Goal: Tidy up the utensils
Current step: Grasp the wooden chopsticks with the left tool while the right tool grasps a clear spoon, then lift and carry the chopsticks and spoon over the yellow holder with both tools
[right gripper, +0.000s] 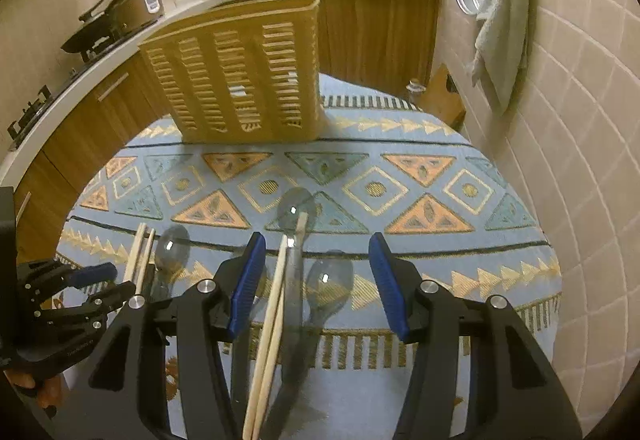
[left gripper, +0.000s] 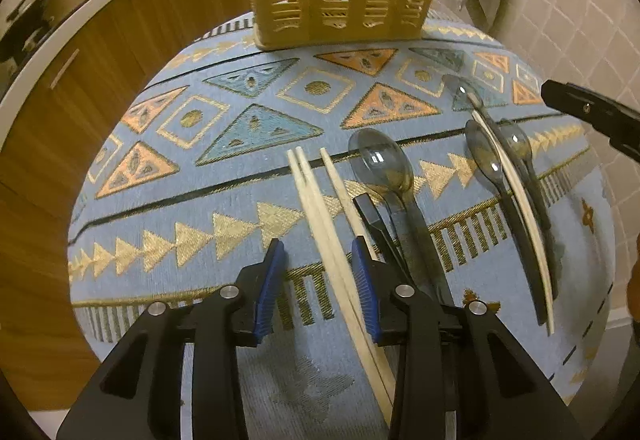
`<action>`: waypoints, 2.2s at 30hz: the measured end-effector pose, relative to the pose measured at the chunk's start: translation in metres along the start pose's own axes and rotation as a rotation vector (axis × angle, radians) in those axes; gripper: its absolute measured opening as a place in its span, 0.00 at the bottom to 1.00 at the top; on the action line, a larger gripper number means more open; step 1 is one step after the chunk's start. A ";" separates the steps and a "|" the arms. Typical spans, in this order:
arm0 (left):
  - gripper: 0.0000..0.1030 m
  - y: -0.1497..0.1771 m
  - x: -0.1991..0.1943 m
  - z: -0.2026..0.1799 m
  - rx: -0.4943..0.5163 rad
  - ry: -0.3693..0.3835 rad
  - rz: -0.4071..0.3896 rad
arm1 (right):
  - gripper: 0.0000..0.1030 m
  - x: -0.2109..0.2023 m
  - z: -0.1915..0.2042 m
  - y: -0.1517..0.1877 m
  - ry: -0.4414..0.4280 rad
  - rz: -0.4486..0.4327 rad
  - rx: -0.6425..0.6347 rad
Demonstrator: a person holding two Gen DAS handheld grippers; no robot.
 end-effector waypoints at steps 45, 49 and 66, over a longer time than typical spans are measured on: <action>0.09 -0.041 -0.030 0.008 -0.069 0.153 -0.113 | 0.10 0.058 0.079 0.023 -0.175 0.461 -0.163; 0.09 -0.051 -0.038 0.009 -0.092 0.181 -0.155 | 0.09 0.055 0.079 0.023 -0.206 0.447 -0.152; 0.09 -0.138 -0.146 0.021 -0.189 0.321 -0.570 | 0.09 -0.044 0.059 -0.093 -0.407 -0.147 -0.105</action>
Point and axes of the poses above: each gripper's, at about its wrist camera, not at the fingertips, and x roughly the way its jaws point, z to its left, y to its underside, the point moved 6 cm from there along x, roughly the way its jaws point, and after that the axes turned 11 degrees about -x, right-handed, at the moved point
